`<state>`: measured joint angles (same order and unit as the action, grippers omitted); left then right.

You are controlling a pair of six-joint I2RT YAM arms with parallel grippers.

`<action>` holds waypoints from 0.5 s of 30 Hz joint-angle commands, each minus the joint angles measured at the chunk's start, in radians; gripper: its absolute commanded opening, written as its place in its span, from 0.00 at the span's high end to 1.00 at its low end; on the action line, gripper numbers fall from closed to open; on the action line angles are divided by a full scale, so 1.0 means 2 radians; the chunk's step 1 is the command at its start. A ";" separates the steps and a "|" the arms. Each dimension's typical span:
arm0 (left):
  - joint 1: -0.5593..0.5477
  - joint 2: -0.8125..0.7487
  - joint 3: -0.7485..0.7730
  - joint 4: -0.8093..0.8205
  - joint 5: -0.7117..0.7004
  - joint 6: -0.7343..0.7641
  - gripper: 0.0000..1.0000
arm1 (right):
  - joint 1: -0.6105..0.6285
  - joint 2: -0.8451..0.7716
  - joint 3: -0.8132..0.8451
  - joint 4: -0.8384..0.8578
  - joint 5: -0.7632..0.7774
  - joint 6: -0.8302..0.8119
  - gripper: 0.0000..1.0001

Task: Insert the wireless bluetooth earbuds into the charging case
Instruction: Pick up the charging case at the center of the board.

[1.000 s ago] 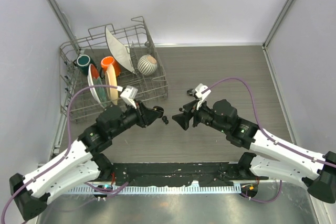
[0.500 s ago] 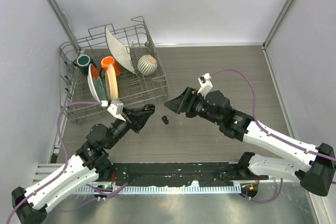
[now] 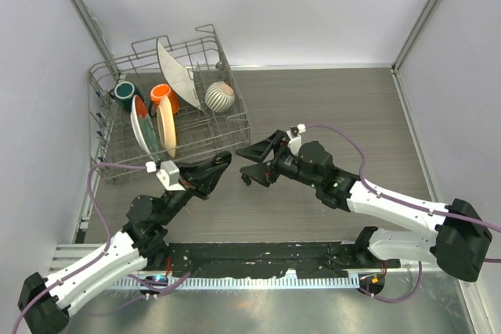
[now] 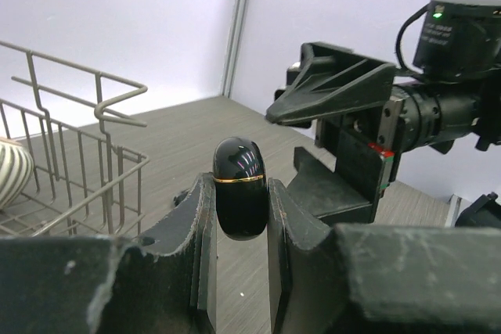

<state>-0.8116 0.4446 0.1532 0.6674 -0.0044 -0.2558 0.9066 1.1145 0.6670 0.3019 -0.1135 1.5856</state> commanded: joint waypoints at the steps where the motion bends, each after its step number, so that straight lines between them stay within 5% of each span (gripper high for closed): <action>1: -0.001 0.013 0.005 0.070 0.019 0.011 1.00 | -0.001 0.016 0.009 0.067 -0.032 0.054 0.23; 15: -0.001 0.040 0.006 0.084 0.031 0.010 1.00 | -0.001 0.068 0.030 0.104 -0.068 0.086 0.32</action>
<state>-0.8116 0.5140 0.1532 0.7475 0.0383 -0.2527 0.9062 1.2297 0.6823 0.4244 -0.2085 1.7210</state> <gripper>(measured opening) 0.258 0.709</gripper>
